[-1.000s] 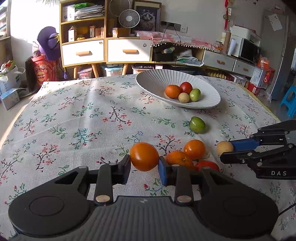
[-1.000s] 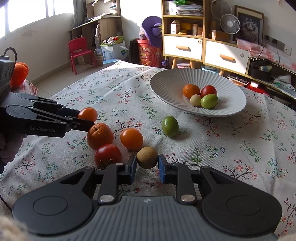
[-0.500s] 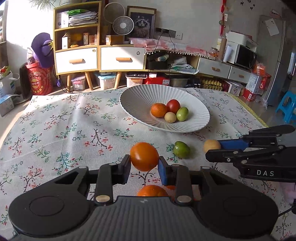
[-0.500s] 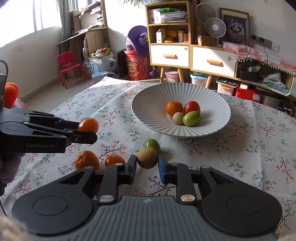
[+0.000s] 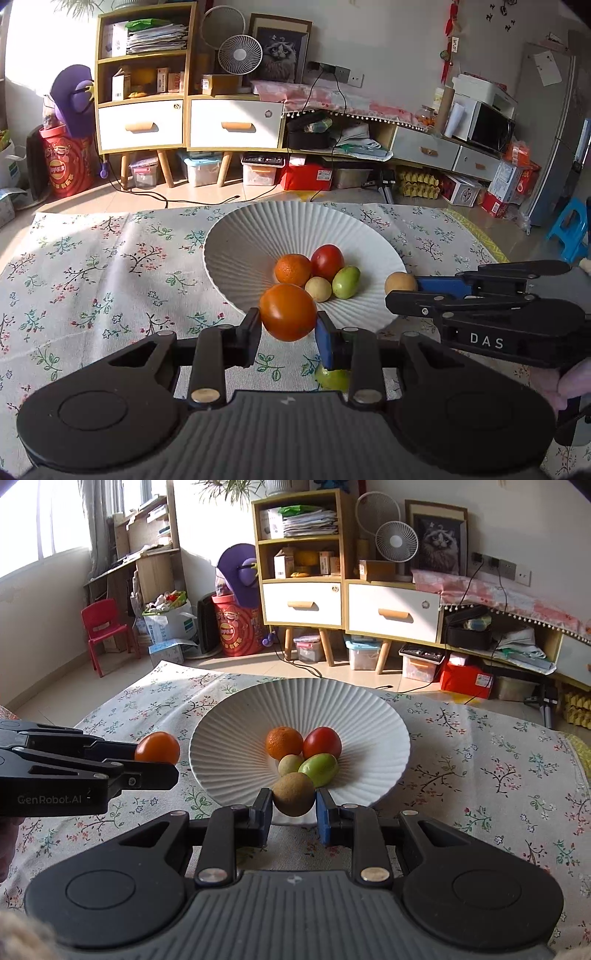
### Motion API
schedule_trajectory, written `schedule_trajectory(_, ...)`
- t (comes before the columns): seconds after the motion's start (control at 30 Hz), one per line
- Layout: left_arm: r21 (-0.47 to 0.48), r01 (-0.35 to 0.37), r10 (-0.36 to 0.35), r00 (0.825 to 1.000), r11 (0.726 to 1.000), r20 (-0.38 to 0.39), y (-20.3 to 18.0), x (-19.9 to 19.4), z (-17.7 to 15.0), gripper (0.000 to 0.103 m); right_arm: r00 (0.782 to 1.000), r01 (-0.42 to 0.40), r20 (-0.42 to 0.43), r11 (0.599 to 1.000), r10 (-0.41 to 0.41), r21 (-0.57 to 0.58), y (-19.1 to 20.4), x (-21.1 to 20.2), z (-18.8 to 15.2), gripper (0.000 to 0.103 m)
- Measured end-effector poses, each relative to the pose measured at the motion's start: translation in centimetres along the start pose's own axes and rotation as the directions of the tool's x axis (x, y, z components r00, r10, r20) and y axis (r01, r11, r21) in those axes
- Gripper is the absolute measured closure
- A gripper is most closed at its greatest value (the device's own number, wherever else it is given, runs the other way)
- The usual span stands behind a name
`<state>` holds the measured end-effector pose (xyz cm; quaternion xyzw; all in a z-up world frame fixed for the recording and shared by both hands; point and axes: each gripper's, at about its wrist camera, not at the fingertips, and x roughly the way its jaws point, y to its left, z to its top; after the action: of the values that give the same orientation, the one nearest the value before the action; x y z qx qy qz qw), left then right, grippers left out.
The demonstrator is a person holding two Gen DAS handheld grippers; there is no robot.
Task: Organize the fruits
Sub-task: 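Carry the orange tomato and kiwi toward the white bowl with both tools, then lower both fruits into the white bowl and open both tools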
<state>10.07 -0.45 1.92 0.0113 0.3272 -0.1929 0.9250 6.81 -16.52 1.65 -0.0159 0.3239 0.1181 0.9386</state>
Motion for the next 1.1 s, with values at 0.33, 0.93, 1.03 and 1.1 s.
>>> schedule_trajectory(0.33,-0.022,0.009,-0.010,0.999,1.000,-0.034,-0.4,4.9,3.4,0.080,1.000,-0.018,-0.006,0.999,0.018,0.042,-2.7,1.8,1.0,0.080)
schedule_trajectory(0.93,-0.154,-0.003,-0.022,0.987,0.988,-0.156,0.9,10.8,6.3,0.079,0.998,-0.056,-0.023,0.998,0.056,-0.002,-3.7,3.9,1.9,0.080)
schedule_trajectory(1.03,-0.165,-0.001,-0.027,0.985,0.986,-0.168,0.9,11.0,6.3,0.079,0.998,-0.055,-0.035,0.998,0.055,-0.004,-3.8,4.1,1.8,0.080)
schedule_trajectory(1.1,-0.168,0.000,-0.030,0.984,0.986,-0.178,1.0,11.4,6.5,0.079,0.998,-0.056,-0.041,0.998,0.056,-0.002,-3.9,4.3,1.7,0.080)
